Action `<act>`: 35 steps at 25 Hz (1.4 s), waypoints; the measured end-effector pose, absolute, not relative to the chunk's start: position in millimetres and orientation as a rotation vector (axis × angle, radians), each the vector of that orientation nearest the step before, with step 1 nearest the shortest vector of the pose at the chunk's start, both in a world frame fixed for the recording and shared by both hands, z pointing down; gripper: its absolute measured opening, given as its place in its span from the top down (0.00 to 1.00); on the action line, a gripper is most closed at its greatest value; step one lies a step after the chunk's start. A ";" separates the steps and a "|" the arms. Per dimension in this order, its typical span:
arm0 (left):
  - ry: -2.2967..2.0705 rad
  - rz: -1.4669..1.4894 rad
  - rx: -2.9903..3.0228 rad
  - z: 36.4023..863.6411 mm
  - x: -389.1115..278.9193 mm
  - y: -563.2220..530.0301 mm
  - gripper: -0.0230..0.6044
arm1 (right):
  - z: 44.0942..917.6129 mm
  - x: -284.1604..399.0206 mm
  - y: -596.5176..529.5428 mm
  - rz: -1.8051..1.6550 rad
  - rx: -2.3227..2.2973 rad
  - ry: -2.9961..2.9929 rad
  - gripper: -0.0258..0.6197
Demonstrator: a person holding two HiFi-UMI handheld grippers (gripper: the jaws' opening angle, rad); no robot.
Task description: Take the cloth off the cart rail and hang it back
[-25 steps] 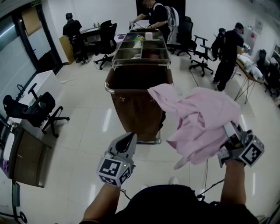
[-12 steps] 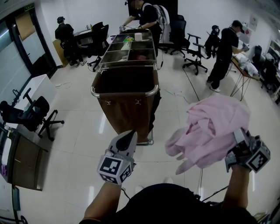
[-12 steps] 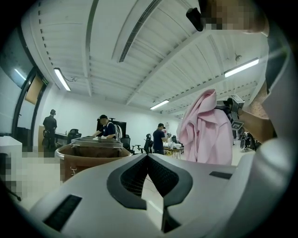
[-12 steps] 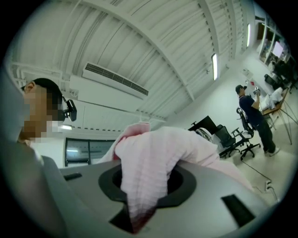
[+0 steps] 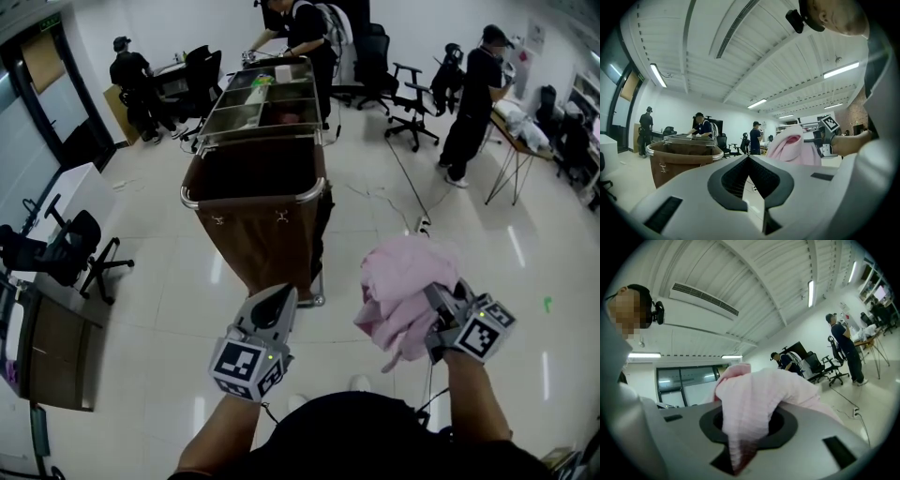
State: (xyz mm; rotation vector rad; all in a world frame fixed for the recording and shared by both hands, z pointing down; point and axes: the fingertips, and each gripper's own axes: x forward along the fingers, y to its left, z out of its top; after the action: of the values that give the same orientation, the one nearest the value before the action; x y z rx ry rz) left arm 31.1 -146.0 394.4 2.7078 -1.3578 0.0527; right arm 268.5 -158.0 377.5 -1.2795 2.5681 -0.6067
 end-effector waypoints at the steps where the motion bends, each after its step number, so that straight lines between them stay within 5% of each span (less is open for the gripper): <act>1: -1.366 0.056 2.698 396.8 30.3 -145.9 0.96 | 389.1 263.6 -161.2 -0.633 -1.274 2.575 0.78; 35: -1.584 0.092 2.587 409.9 -35.5 -141.6 0.96 | 399.6 162.1 -158.4 -0.643 -0.995 2.831 0.78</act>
State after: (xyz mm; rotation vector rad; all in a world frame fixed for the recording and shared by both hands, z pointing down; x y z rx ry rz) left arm -35.5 -141.6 409.9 2.5871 -1.5840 0.0919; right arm 162.1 -158.4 399.6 -0.9946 2.8313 -0.6429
